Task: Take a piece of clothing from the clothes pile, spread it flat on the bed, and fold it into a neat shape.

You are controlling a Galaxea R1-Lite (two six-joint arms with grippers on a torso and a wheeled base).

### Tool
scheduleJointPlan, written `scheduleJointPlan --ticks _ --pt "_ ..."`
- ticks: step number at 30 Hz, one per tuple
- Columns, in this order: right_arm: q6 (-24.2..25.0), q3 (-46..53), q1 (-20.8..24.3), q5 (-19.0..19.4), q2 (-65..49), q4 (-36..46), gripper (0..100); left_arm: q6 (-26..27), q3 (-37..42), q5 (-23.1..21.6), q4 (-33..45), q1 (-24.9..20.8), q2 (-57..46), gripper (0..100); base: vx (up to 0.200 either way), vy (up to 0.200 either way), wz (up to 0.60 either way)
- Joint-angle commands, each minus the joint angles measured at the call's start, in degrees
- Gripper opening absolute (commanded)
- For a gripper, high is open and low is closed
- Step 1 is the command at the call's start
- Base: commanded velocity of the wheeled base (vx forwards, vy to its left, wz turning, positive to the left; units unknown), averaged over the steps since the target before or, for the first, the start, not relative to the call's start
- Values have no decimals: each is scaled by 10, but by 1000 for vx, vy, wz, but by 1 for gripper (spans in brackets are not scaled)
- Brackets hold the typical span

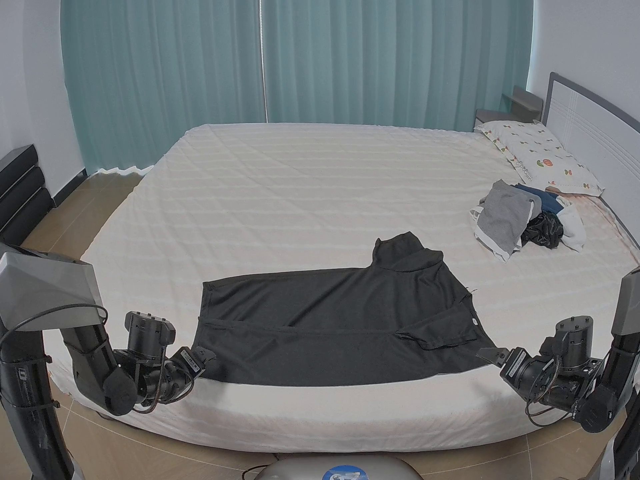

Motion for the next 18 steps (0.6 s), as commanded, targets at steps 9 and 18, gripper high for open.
scheduleJointPlan --ticks 9,18 --pt "18 9 1 -6 71 -84 100 -4 -60 53 -3 -21 64 100 0 0 0" --pt "20 -7 13 -7 95 -85 100 -22 -60 92 -3 -13 66 0 0 0 0"
